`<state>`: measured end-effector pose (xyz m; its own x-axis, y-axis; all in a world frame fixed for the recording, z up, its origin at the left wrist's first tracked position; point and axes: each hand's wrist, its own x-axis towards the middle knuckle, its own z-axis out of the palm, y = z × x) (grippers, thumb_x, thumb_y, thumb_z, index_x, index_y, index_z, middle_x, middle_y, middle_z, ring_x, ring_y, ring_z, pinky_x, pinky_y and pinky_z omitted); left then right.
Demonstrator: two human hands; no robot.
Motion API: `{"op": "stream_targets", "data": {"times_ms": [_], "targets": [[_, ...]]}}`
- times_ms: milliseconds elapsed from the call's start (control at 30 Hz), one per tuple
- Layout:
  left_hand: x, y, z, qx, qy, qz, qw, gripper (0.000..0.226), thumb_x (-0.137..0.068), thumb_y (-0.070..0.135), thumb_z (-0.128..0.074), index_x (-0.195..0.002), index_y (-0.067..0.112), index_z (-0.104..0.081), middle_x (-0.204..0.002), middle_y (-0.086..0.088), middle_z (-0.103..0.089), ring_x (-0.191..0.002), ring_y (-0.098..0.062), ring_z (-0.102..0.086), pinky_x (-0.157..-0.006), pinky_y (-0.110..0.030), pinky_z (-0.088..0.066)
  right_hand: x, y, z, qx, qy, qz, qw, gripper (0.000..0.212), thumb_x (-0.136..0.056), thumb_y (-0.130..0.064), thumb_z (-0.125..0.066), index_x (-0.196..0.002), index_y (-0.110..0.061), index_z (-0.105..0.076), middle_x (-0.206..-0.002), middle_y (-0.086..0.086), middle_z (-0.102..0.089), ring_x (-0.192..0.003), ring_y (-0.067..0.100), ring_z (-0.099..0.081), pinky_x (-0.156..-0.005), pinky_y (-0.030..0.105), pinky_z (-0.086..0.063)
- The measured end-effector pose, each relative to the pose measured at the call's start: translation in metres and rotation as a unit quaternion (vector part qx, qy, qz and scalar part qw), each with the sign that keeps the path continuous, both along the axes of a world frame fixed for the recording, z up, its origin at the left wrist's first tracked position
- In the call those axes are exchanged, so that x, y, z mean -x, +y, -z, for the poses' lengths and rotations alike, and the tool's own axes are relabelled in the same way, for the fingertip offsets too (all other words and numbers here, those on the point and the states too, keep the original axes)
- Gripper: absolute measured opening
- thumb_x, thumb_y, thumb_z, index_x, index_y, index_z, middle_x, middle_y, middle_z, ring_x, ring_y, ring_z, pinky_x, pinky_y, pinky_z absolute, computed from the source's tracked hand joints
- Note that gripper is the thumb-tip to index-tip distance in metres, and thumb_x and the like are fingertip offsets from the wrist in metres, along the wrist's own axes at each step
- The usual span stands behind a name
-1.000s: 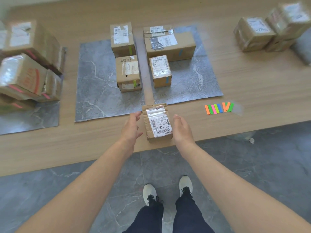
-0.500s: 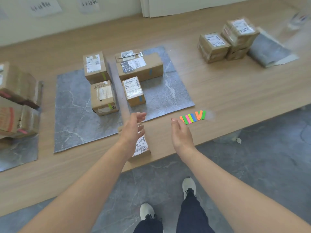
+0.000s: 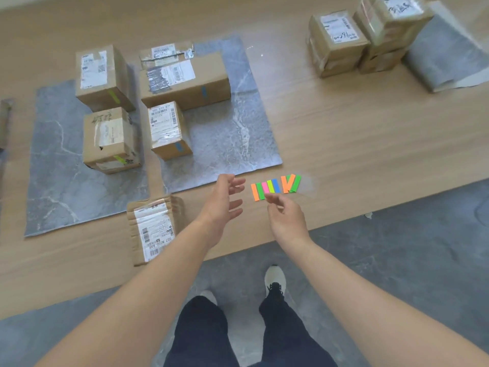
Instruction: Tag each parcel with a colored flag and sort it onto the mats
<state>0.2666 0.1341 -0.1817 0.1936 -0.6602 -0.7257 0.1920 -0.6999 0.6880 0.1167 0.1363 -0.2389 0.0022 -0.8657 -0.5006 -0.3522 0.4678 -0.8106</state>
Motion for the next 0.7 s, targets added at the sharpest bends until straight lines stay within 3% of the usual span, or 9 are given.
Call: {"op": "stream_targets", "data": {"times_ms": [67, 233, 400, 467, 567, 700], "targets": [[0.008, -0.007, 0.008, -0.011, 0.003, 0.007, 1.000, 0.046, -0.100, 0.050, -0.035, -0.120, 0.026, -0.068, -0.128, 0.005, -0.062, -0.117, -0.025, -0.059, -0.106, -0.042, -0.048, 0.007, -0.006, 0.007, 0.003, 0.002, -0.010, 1.000, 0.034, -0.102, -0.012, -0.046, -0.128, -0.021, -0.066, -0.123, -0.014, -0.064, -0.111, 0.005, -0.058, -0.077, 0.008, -0.040], [0.016, -0.018, 0.023, -0.039, 0.016, 0.032, 0.999, 0.047, -0.101, 0.052, -0.033, -0.123, 0.028, -0.067, -0.129, 0.005, -0.061, -0.119, -0.024, -0.058, -0.107, -0.043, -0.047, 0.011, -0.018, 0.024, 0.003, 0.013, -0.013, 1.000, 0.032, -0.099, -0.010, -0.050, -0.123, -0.023, -0.068, -0.118, -0.013, -0.067, -0.108, 0.006, -0.061, -0.074, 0.006, -0.040], [0.011, -0.033, 0.034, -0.049, 0.003, 0.078, 0.996, 0.046, -0.101, 0.052, -0.033, -0.125, 0.029, -0.064, -0.128, 0.005, -0.062, -0.117, -0.021, -0.060, -0.108, -0.043, -0.045, 0.014, -0.044, 0.043, 0.074, 0.088, -0.064, 0.991, 0.023, -0.095, -0.017, -0.066, -0.116, -0.023, -0.073, -0.110, -0.008, -0.067, -0.083, 0.004, -0.063, -0.072, 0.004, -0.040], [0.009, -0.036, 0.037, -0.054, -0.001, 0.085, 0.995, 0.046, -0.101, 0.050, -0.033, -0.126, 0.027, -0.064, -0.127, 0.004, -0.062, -0.116, -0.020, -0.061, -0.108, -0.043, -0.045, 0.015, -0.057, 0.053, 0.145, 0.132, -0.131, 0.972, 0.023, -0.092, -0.015, -0.072, -0.114, -0.019, -0.076, -0.102, -0.006, -0.061, -0.073, 0.009, -0.059, -0.074, 0.009, -0.043], [0.007, -0.037, 0.041, -0.046, -0.006, 0.097, 0.994, 0.043, -0.102, 0.046, -0.035, -0.128, 0.023, -0.061, -0.124, 0.004, -0.064, -0.112, -0.017, -0.062, -0.106, -0.040, -0.047, 0.019, -0.071, 0.070, 0.191, 0.165, -0.214, 0.944, 0.026, -0.084, -0.011, -0.080, -0.109, -0.016, -0.079, -0.095, -0.007, -0.054, -0.074, 0.014, -0.053, -0.074, 0.037, -0.052], [0.005, -0.037, 0.044, -0.023, -0.043, 0.132, 0.990, 0.027, -0.103, 0.033, -0.039, -0.105, 0.027, -0.065, -0.115, 0.001, -0.066, -0.110, -0.024, -0.063, -0.101, -0.044, -0.052, 0.022, -0.081, 0.079, 0.188, 0.163, -0.251, 0.935, 0.031, -0.071, -0.006, -0.088, -0.100, -0.013, -0.080, -0.094, -0.004, -0.054, -0.072, 0.015, -0.049, -0.069, 0.038, -0.051]]}}
